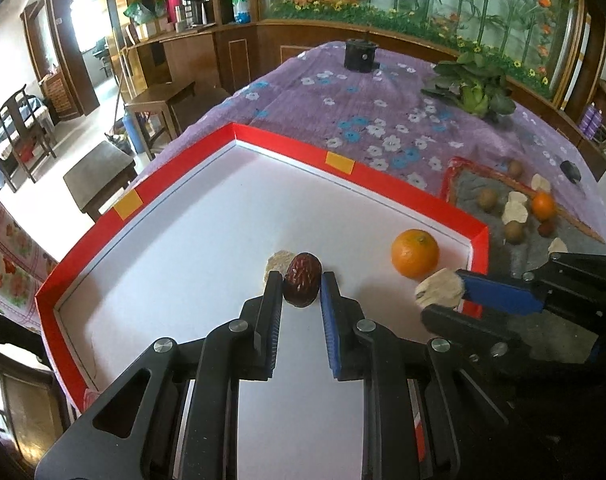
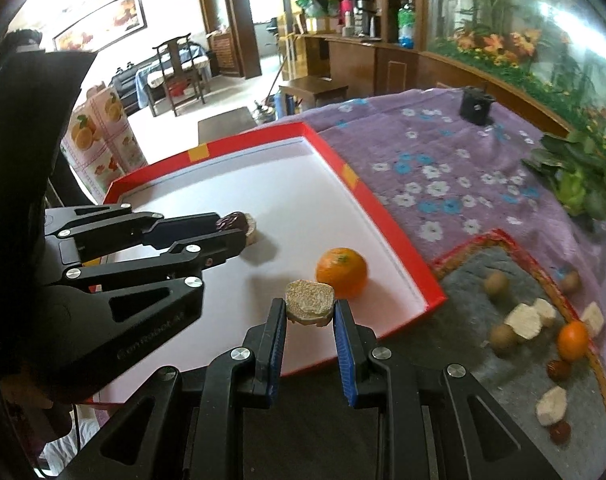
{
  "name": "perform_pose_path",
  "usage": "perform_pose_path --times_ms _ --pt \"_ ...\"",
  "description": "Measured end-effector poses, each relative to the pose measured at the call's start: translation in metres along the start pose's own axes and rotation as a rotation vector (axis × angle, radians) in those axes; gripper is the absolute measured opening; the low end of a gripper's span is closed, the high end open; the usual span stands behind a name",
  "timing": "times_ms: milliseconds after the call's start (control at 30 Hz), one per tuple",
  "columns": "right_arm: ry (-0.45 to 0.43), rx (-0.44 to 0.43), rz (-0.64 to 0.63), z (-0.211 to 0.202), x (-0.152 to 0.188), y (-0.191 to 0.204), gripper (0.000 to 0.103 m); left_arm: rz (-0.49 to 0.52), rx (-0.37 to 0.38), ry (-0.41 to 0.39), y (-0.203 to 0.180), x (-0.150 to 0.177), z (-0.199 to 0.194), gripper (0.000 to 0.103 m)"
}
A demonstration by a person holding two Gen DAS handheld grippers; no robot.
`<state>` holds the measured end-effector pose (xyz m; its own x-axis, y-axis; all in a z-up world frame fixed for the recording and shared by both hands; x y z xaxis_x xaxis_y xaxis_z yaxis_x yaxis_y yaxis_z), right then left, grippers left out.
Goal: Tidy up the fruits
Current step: 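Carry date and cake into the white tray and open both grippers, then move both grippers back over the felt mat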
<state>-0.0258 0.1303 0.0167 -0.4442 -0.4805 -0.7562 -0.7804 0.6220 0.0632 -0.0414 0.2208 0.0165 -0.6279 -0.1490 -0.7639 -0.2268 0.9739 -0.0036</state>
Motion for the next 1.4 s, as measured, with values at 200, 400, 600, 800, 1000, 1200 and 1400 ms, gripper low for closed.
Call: perform_pose_path --times_ms 200,400,600,800,1000,1200,1400 --pt "0.026 -0.034 0.011 0.014 0.002 0.004 0.023 -0.005 0.0 0.017 0.0 0.001 0.004 0.018" --pt "0.019 -0.052 0.051 0.014 0.005 0.002 0.023 -0.024 -0.033 0.021 0.004 0.0 0.006 0.021" --pt "-0.018 -0.059 0.09 0.001 0.001 -0.002 0.026 -0.046 -0.053 0.007 0.008 -0.003 -0.001 0.055" --pt "-0.032 -0.052 0.1 -0.01 0.005 -0.005 0.031 -0.047 -0.065 -0.009 0.007 -0.006 -0.01 0.057" --pt "-0.061 -0.023 0.122 -0.035 0.012 -0.018 0.034 -0.063 -0.054 -0.012 0.0 -0.009 -0.016 0.057" --pt "-0.07 0.025 0.156 -0.058 0.028 -0.042 0.035 -0.041 -0.022 -0.033 -0.02 -0.014 -0.026 0.057" --pt "-0.083 0.082 0.209 -0.082 0.049 -0.072 0.035 0.009 0.024 -0.044 -0.053 -0.016 -0.032 0.06"
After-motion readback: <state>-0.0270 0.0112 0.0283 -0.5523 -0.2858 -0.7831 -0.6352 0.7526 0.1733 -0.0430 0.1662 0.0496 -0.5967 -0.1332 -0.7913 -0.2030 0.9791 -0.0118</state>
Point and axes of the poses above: each gripper's, at about its wrist camera, not at the fingertips, and z roughly the way its jaws point, y to its left, x to its underside, the point moved 2 cm from there along z, roughly the way its jaws point, and after that the axes turned 13 degrees about -y, right-handed, at the moved point
